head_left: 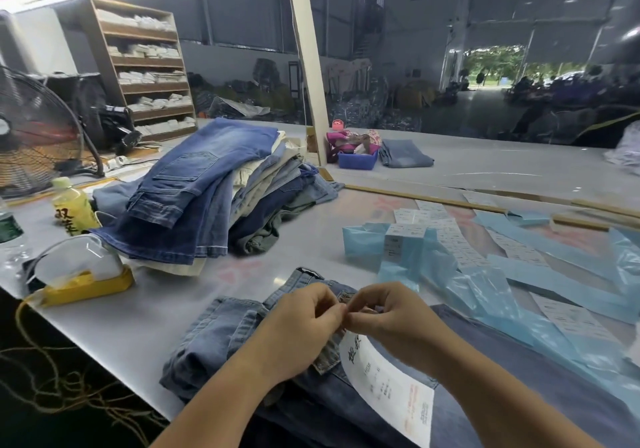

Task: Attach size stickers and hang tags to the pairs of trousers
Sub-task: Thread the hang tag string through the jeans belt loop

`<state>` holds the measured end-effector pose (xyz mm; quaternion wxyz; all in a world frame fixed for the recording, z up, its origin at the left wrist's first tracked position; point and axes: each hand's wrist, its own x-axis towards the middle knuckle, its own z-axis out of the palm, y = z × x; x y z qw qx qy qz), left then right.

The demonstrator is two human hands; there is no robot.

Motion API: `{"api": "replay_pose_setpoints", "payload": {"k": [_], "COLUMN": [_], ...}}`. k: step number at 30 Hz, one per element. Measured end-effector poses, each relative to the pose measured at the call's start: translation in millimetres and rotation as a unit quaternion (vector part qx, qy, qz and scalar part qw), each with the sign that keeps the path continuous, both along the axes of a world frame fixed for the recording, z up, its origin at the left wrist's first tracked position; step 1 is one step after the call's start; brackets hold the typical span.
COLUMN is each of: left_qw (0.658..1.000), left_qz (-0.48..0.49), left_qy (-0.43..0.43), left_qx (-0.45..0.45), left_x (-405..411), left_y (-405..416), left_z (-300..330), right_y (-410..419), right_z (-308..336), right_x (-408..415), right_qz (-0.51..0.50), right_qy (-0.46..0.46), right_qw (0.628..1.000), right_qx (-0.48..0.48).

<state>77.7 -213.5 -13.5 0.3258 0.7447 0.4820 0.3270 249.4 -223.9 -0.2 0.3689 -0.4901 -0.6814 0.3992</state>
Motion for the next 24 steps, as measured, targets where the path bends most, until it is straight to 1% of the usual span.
{"api": "replay_pose_setpoints", "payload": {"k": [3, 7, 9, 10, 12, 14, 15, 18, 19, 21, 23, 24], "left_qw": [0.999, 0.998, 0.996, 0.995, 0.983, 0.955, 0.942, 0.913, 0.908, 0.913, 0.93, 0.943], "left_qz": [0.003, 0.013, 0.019, 0.018, 0.003, -0.018, -0.019, 0.004, 0.01, 0.018, 0.026, 0.036], "left_qy": [0.019, 0.046, 0.067, 0.092, 0.181, 0.288, 0.325, 0.386, 0.395, 0.387, 0.35, 0.318], "left_qx": [0.025, 0.04, 0.047, 0.044, 0.039, 0.063, 0.081, 0.134, 0.141, 0.131, 0.107, 0.086], "left_x": [-7.3, -23.5, -35.0, -41.2, -52.1, -57.2, -57.0, -54.1, -54.9, -59.6, -64.4, -65.7], "left_y": [1.9, 6.8, 8.9, 9.5, 10.7, 14.7, 15.8, 16.6, 17.8, 20.1, 21.8, 21.9], "left_z": [6.1, 11.2, 11.8, 12.6, 13.4, 10.0, 7.8, 2.9, 1.8, 1.7, 4.0, 4.9], "right_y": [3.5, 11.0, 15.7, 17.4, 18.6, 19.3, 19.1, 15.9, 14.9, 14.0, 13.4, 12.7], "right_z": [-9.5, -17.4, -22.4, -24.3, -27.1, -29.6, -30.5, -33.1, -34.1, -35.9, -36.5, -36.6], "right_x": [-10.4, -22.8, -26.6, -28.3, -31.6, -33.3, -34.0, -36.5, -37.7, -40.2, -43.3, -45.1], "right_qz": [-0.006, -0.015, -0.036, -0.044, -0.044, -0.033, -0.025, 0.015, 0.025, 0.027, 0.021, 0.023], "right_qy": [0.012, 0.005, -0.03, -0.056, -0.079, -0.076, -0.075, -0.063, -0.062, -0.067, -0.092, -0.109], "right_qw": [0.999, 0.998, 0.995, 0.992, 0.989, 0.991, 0.993, 0.996, 0.997, 0.997, 0.994, 0.992], "right_qx": [0.029, 0.06, 0.091, 0.108, 0.119, 0.105, 0.092, 0.053, 0.046, 0.042, 0.053, 0.061]}}
